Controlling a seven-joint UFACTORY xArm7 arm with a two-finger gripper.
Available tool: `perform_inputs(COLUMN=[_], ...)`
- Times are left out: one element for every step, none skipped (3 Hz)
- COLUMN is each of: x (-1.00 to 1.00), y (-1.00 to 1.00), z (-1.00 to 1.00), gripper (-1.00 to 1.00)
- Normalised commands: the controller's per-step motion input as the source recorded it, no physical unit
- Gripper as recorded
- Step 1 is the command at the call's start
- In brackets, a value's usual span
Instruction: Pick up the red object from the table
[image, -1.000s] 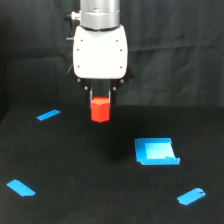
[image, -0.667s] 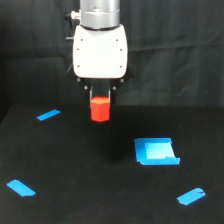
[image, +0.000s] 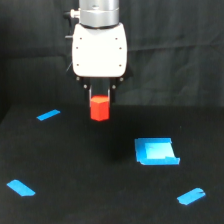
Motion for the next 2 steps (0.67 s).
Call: perform_inputs(x=[-0.01,-0.01], y=[0.04,-0.02], z=[0.06,0.07], gripper=[-0.99,-0.99])
